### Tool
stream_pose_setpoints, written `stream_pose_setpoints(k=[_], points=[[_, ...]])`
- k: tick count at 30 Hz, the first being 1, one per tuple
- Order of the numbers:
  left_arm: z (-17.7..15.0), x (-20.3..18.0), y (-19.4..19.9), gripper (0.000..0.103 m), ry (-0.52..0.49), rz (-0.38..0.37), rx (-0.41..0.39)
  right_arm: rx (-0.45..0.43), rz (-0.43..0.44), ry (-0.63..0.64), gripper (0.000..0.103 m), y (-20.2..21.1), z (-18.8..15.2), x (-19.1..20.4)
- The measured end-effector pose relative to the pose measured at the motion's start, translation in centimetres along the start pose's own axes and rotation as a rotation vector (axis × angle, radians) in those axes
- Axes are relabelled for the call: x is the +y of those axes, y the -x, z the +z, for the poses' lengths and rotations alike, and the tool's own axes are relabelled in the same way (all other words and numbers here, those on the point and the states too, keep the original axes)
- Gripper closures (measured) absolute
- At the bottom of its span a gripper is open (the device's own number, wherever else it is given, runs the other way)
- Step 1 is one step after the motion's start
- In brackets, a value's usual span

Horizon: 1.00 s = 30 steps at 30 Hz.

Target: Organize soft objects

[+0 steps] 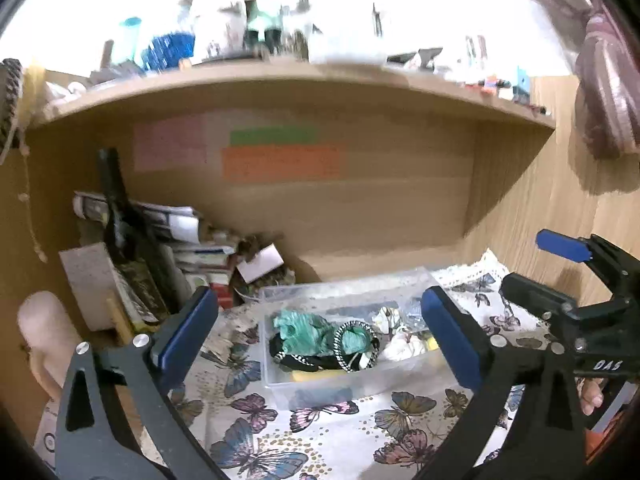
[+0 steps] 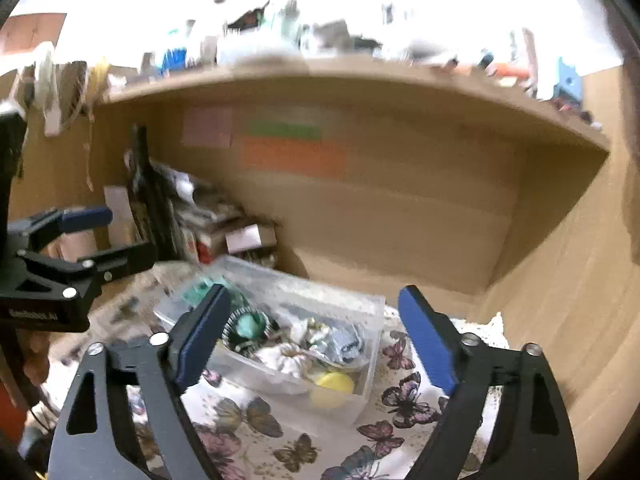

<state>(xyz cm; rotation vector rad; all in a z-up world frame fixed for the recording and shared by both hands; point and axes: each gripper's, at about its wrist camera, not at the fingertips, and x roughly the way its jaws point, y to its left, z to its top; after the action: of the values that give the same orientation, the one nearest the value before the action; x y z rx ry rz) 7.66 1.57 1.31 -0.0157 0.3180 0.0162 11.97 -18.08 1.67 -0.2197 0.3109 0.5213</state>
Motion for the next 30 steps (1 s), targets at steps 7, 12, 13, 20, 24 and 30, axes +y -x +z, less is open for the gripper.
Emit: stream_pose_setpoints(k=[7,12,13,20,24,30], points=[[-0.4,0.2,2.5,0.0,0.012,-0.006,-0.04,-0.102,-0.017,-0.071,0.0,2.7,-0.1,0.2],[-0.6,-0.2,3.8,0.0,0.008,-0.011,-0.066,-0.114,0.014,-0.116,0.0,3.7,-0.5,0.5],[-0.7,-0.3,3.9,0.0,0.007,-0.011,-0.071,-0.115,0.015,-0.117,0.0,3.7,-0.6,0.7],[-0.9,-0.7,4.5,0.0,0.008,-0.017,-0.081,-0.13,0.011,-0.113,0.0,4.7,-1.0,1.6],[-1.0,-0.8,4.6,0.0,0.011,-0.022,-0.081,-0.139,0.009,-0.115,0.0,5.1,-1.0,1.7],[-0.9,-0.9,4.6,0.0,0.01,-0.021,-0.084,-0.147,0.004,-0.12,0.0,5.3,-1.0,1.7]])
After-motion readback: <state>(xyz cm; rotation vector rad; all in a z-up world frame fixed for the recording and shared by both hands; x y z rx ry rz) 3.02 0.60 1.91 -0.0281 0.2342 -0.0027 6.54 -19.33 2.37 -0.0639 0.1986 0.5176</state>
